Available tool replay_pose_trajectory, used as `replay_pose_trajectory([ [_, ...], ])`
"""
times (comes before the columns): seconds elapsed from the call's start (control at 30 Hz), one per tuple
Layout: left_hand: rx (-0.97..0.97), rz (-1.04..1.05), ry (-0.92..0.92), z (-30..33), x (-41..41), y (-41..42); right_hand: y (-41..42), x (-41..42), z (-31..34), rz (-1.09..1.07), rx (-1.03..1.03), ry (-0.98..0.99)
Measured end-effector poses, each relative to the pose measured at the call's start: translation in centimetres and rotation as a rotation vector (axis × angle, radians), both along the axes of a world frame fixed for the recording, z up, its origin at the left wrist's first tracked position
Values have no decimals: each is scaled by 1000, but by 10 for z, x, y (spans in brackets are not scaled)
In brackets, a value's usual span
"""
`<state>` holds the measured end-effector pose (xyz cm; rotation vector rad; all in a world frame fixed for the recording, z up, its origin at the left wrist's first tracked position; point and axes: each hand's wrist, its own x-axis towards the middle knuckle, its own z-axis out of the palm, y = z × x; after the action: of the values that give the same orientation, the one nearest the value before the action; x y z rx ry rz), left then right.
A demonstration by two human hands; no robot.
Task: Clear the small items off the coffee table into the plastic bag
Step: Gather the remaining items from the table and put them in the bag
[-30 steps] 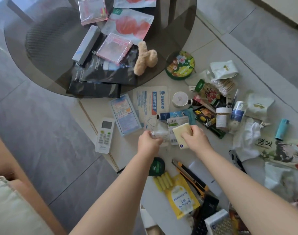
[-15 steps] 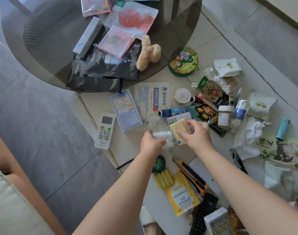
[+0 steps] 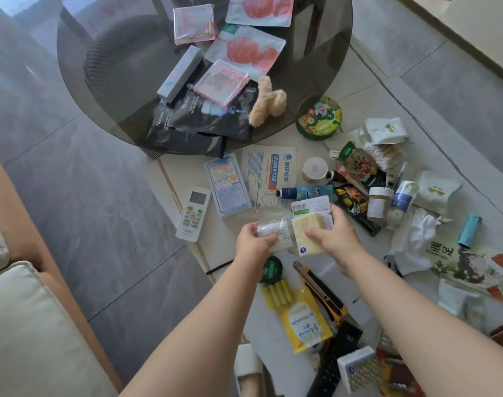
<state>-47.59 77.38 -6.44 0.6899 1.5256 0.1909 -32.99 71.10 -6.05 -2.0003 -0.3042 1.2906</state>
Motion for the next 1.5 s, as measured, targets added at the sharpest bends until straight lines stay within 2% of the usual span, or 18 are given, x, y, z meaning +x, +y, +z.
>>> replay_pose_trajectory([
  [0.13,-29,122,-78,46,-21,2,0,-4,35,43,43,86],
  [0.3,36,219,-70,101,-60,2,6,-22,84,120,86,159],
  [0.57,61,405,-150,167,-143,-22,10,-98,139,225,82,262],
  [0.87,69,745,-133,198,-284,-53,26,-238,177,432,76,375],
  [1.07,105,932,-159,206,-382,-71,34,-344,190,557,91,349],
  [1.3,128,1129,-88,212,-507,-84,41,-471,198,702,75,315],
  [1.5,77,1278,-83,206,-609,-89,46,-578,194,840,57,270],
])
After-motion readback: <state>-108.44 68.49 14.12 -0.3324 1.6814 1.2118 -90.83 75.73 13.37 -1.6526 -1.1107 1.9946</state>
